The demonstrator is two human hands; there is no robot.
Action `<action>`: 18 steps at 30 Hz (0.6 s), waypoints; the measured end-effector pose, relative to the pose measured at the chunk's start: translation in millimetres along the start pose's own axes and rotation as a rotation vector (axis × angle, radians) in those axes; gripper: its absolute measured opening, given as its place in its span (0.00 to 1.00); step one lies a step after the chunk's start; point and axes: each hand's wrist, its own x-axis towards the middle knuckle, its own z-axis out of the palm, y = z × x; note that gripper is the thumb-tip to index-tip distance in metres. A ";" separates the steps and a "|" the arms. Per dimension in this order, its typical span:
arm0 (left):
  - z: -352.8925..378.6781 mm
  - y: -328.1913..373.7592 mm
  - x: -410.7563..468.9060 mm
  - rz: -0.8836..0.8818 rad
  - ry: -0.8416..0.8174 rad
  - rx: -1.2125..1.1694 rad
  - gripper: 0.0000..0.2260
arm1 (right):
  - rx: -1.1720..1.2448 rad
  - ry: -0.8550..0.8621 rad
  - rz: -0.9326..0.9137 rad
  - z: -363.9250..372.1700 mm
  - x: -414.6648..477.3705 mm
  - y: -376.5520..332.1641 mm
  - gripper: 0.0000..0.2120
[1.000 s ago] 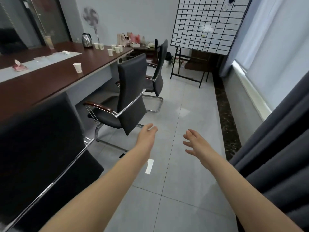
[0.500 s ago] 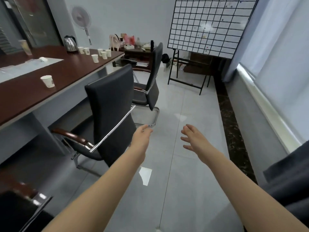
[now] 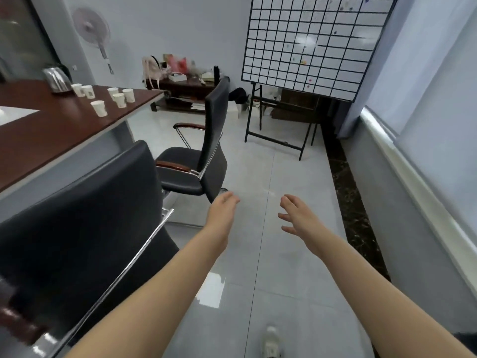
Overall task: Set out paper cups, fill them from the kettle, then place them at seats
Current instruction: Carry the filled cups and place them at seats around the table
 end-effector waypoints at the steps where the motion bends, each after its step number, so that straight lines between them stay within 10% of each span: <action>1: 14.7 3.4 27.7 0.010 -0.002 -0.002 0.17 | 0.010 -0.003 -0.004 -9.1 29.8 -3.2 0.24; 18: 177.0 107.7 398.6 -0.025 0.083 -0.098 0.18 | 0.003 -0.162 0.039 -91.0 443.7 -115.3 0.22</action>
